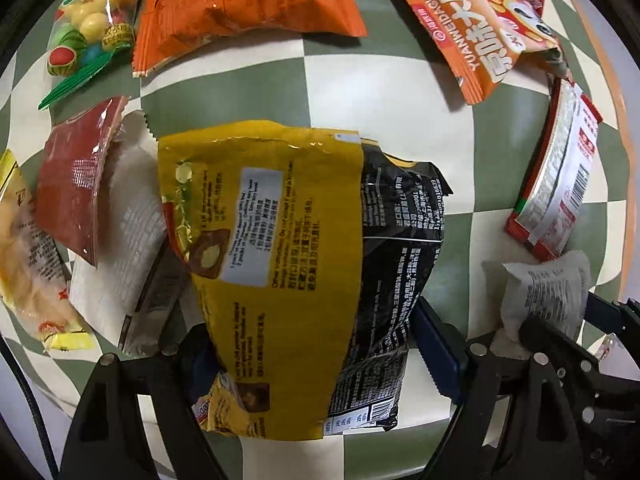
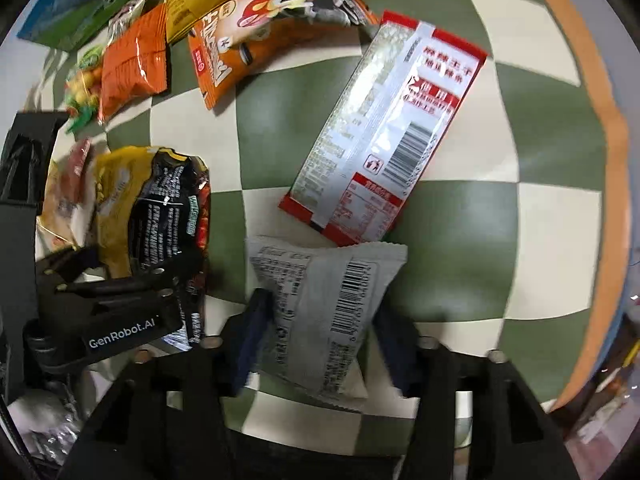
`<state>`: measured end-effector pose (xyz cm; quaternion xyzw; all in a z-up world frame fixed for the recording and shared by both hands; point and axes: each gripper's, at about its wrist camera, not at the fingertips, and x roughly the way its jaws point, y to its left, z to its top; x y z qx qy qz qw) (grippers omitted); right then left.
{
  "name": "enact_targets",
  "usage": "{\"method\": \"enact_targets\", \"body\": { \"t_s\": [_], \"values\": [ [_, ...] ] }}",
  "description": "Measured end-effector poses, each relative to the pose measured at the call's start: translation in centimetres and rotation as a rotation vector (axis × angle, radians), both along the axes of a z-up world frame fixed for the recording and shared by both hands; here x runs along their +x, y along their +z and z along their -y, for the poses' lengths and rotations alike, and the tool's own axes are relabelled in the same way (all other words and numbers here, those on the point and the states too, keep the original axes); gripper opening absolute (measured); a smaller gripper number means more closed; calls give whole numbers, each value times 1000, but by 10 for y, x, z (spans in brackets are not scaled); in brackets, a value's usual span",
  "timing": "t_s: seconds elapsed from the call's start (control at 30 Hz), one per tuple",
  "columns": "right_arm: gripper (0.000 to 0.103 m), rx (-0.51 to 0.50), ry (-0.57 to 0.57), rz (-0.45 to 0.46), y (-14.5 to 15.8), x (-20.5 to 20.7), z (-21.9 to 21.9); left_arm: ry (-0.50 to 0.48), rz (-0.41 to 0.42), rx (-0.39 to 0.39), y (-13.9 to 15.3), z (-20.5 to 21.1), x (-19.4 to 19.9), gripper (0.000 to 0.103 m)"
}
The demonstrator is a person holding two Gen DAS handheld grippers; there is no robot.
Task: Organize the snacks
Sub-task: 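Grasp the yellow-black bag with the left tool while the right tool grasps the white packet, then carry both packets into the cardboard box and open both tools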
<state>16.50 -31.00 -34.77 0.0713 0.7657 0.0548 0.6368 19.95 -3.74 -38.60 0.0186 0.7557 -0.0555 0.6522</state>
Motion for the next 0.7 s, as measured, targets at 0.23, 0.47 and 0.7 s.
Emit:
{"method": "enact_targets", "body": {
  "t_s": [0.23,0.47,0.7],
  "values": [
    [60,-5,-166,-55,-13,-10,1,-36,33,-27,-4,0,3,82],
    [45,-20,-206,25,2,-24,19,-27,46,-65,23,-17,2,78],
    [44,76,-223,117,46,-23,48,21,107,-126,73,-38,6,78]
  ]
}}
